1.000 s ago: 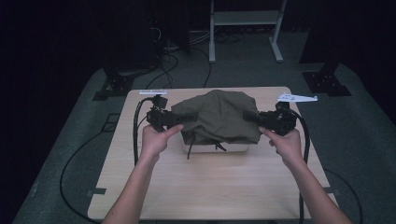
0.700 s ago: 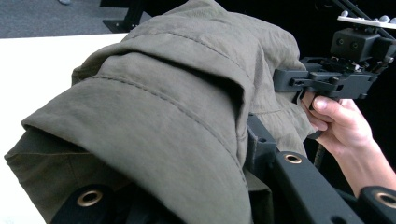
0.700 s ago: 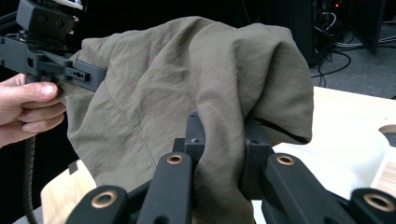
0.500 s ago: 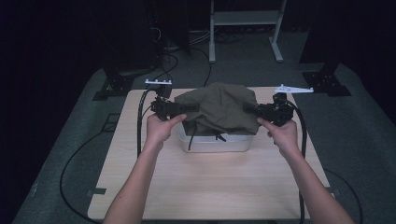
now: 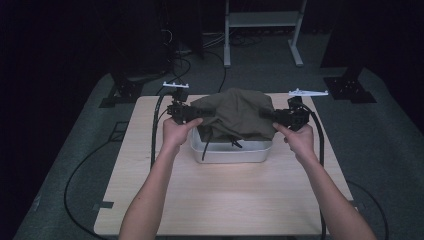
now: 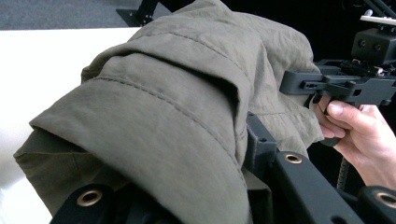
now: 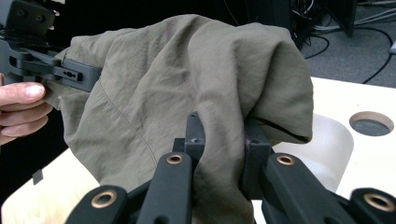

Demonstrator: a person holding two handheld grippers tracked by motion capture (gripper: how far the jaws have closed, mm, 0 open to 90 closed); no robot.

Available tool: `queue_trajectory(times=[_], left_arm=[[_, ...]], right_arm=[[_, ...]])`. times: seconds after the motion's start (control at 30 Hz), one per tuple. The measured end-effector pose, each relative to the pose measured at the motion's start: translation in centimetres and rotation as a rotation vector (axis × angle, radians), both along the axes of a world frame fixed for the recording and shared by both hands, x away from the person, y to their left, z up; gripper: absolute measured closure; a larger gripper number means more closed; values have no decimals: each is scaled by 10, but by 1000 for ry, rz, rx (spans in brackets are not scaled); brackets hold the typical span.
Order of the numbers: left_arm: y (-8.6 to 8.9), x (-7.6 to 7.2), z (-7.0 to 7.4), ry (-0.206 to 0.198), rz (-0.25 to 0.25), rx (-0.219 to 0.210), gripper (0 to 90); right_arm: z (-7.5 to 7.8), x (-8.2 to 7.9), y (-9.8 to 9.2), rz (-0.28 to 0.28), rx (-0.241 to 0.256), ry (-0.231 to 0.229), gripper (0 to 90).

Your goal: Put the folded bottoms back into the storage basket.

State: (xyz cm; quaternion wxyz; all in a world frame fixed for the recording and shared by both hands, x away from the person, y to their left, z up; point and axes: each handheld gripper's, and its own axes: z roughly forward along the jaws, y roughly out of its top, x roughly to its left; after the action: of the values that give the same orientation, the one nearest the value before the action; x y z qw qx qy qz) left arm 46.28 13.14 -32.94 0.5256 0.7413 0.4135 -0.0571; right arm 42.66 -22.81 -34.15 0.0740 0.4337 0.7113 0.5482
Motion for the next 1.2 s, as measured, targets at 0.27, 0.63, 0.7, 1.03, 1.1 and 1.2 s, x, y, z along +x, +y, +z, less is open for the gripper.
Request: queue_trajectory(times=[0.27, 0.63, 0.7, 1.03, 1.1, 1.2], left_arm=[[2, 9, -17, 31, 13, 19, 713], [5, 16, -40, 76, 26, 67, 713], [5, 17, -44, 84, 29, 70, 712], [2, 20, -56, 103, 20, 127, 712], [1, 21, -58, 104, 20, 138, 712], [-2, 21, -61, 108, 20, 156, 711]], right_arm=[[-13, 11, 6, -3, -32, 34, 770], [-36, 23, 17, 5, -70, 99, 769], [-40, 25, 19, 8, -82, 105, 769], [-52, 31, 25, 10, -126, 143, 769], [-53, 32, 26, 11, -133, 150, 768], [-56, 33, 27, 10, -147, 161, 768]])
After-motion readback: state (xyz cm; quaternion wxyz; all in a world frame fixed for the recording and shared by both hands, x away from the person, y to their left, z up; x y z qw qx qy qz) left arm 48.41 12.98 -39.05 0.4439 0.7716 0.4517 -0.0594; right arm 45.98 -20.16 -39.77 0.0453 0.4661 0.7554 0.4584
